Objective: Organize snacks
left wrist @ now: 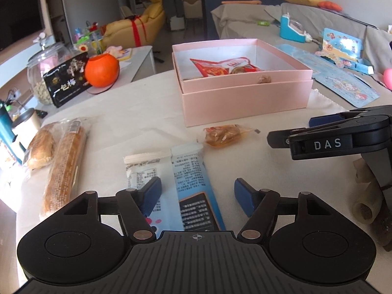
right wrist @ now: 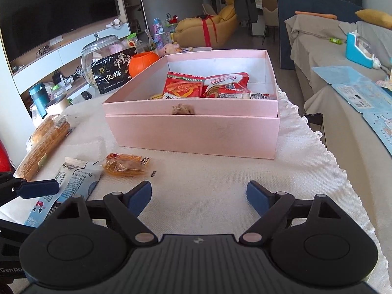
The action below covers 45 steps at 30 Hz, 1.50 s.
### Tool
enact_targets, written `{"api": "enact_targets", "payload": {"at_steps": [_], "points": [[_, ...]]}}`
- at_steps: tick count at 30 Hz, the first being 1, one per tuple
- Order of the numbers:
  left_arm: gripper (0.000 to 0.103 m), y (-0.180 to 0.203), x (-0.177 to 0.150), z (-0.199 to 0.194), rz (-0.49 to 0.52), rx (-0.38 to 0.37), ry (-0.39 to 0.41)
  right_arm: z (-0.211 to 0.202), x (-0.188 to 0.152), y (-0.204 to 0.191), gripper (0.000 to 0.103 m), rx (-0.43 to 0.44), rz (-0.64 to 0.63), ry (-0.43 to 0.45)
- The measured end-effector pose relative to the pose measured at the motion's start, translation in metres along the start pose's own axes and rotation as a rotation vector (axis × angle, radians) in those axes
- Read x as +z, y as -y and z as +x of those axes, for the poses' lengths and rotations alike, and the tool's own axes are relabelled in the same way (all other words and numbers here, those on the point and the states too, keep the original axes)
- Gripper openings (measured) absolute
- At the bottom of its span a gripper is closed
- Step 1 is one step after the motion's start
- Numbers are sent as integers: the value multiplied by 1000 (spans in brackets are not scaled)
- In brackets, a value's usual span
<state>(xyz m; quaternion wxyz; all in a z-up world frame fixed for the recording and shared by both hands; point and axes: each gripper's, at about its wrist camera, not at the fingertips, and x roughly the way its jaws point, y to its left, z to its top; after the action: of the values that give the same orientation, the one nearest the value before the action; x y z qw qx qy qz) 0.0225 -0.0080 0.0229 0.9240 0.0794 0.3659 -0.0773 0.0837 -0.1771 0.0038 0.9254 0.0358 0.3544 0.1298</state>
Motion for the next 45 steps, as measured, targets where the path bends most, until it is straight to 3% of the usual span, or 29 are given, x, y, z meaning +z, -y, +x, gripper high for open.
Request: {"api": "enact_targets", "payload": {"at_steps": [6, 12, 14, 19, 20, 23, 27, 30, 33, 36, 41, 45], "points": [[70, -29, -2, 2, -62, 83, -7, 1, -1, -3, 87, -9, -16, -1], [72, -37, -3, 3, -84, 78, -4, 2, -2, -5, 88, -16, -26, -2], [73, -39, -3, 2, -106, 53, -3, 2, -2, -5, 88, -19, -30, -3], [76, -48, -3, -8, -190, -139, 26, 3, -3, -6, 88, -28, -41, -4], [74, -49, -3, -13, -203, -144, 48, 3, -3, -6, 88, -28, -41, -4], [72, -54, -4, -25, -200, -30, 87, 3, -3, -7, 88, -28, -41, -4], [72, -74, -4, -15, -255, 46, 25, 3, -3, -6, 88, -30, -44, -5], [71, -80, -4, -4, -276, 50, -10, 3, -3, -5, 88, -28, -41, -4], [71, -83, -2, 7, -305, -20, -20, 3, -3, -5, 88, -29, -43, -4], [72, -76, 2, 14, -274, -72, -30, 3, -3, -5, 88, -28, -41, -4], [72, -60, 10, 15, -203, -60, -27, 3, -3, -5, 90, -28, -46, -6], [72, -49, 15, 1, -155, -29, 30, 3, -3, -6, 90, -29, -50, -7]]}}
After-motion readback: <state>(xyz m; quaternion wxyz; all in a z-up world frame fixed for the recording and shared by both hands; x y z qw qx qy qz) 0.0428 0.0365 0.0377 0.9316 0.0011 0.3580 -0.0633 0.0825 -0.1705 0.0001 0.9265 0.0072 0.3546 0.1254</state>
